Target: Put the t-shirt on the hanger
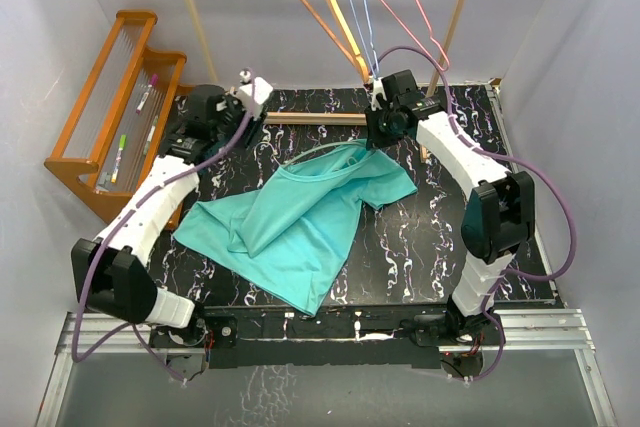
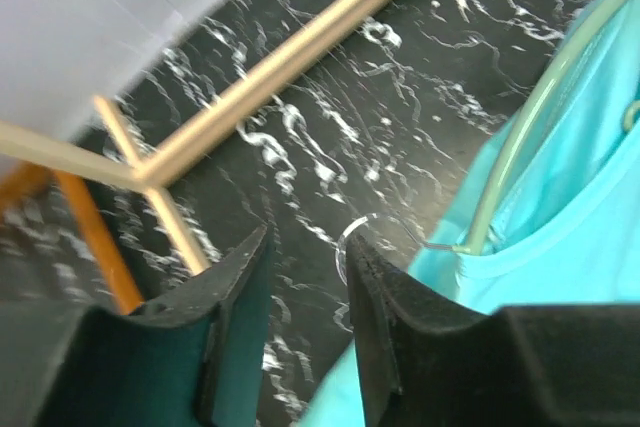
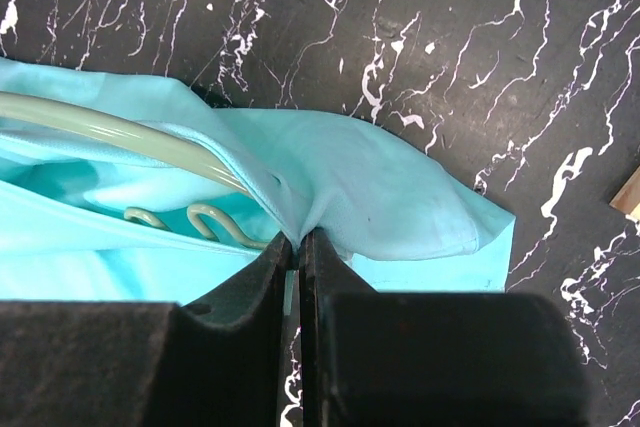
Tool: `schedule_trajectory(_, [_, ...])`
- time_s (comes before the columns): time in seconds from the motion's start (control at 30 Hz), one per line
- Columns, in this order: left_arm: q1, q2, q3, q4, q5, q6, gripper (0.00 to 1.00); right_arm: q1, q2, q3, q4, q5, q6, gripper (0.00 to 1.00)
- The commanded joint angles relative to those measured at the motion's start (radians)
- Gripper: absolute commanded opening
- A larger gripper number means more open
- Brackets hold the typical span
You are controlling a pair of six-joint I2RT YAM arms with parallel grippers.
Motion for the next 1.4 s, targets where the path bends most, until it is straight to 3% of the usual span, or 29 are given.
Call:
schedule_trajectory(0.0, [0.147,0.031,-0.051,-0.021,0.359,-0.311,0.38,-0.001,-0.097,-0.012,0.063,-0.007,-0.001,0.08])
schedule_trajectory(0.27, [0.271,0.055,-0.117,0.031,0.770,-0.465,0.59,-0.005,-0.118,-0.034,0.061,-0.002,-0.009,0.08])
schedule_trajectory(0.53, [0.356,0.032,-0.212,0.138,0.991,-0.556,0.67,-0.011,-0.125,-0.055,0.063,-0.009,-0.013,0.08])
schedule_trajectory(0.8, [0.355,0.033,-0.272,0.022,1.007,-0.371,0.70,-0.013,-0.131,-0.061,0.072,-0.017,-0.011,0.08])
schedule_trajectory(1.37, [0.241,0.195,-0.271,0.105,0.870,-0.282,0.73,-0.013,-0.141,-0.062,0.069,-0.012,-0.009,0.08])
